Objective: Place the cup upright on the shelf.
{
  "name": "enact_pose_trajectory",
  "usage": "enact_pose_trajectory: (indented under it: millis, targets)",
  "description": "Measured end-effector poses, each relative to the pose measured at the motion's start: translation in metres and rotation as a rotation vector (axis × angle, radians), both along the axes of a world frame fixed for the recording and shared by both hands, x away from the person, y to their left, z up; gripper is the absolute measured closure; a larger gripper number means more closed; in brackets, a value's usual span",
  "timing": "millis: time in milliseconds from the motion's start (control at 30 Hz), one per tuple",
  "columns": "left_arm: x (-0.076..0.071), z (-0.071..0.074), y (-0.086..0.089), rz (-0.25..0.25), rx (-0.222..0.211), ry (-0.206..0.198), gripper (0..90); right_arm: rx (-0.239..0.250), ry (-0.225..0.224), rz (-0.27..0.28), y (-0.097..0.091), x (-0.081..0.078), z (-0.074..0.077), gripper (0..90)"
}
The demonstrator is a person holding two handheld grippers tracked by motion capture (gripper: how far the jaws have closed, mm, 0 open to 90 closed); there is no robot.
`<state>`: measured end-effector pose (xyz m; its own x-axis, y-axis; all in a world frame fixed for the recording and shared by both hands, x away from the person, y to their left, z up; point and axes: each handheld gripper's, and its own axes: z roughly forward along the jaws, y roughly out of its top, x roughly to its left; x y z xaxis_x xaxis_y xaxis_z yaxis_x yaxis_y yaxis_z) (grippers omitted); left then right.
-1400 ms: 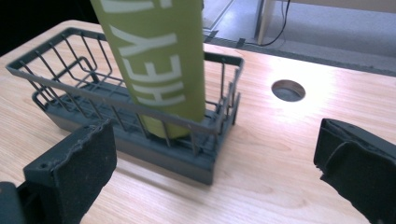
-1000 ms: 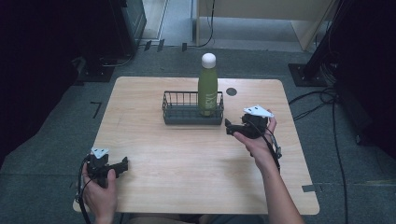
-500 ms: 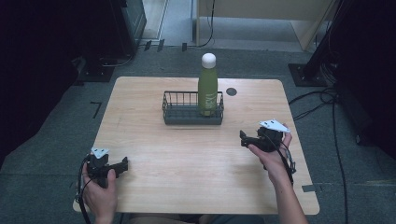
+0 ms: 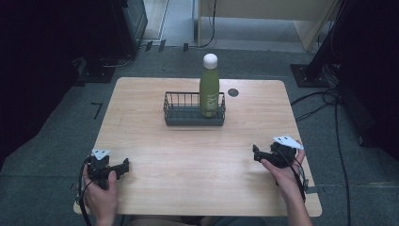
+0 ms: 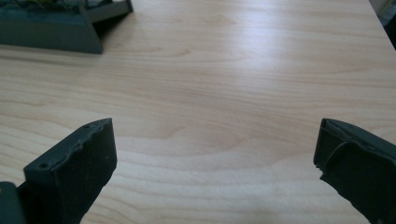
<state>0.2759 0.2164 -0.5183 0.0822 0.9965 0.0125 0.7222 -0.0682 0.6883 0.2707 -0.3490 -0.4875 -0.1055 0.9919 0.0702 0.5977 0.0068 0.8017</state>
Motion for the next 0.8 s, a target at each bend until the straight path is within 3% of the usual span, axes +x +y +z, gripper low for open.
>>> enact_pose_trajectory:
  millis: [800]
  targets:
    - [0.0,0.0,0.0,0.0,0.0,0.0,0.0,-0.043,0.066,-0.105,-0.043,-0.042,-0.033,0.0]
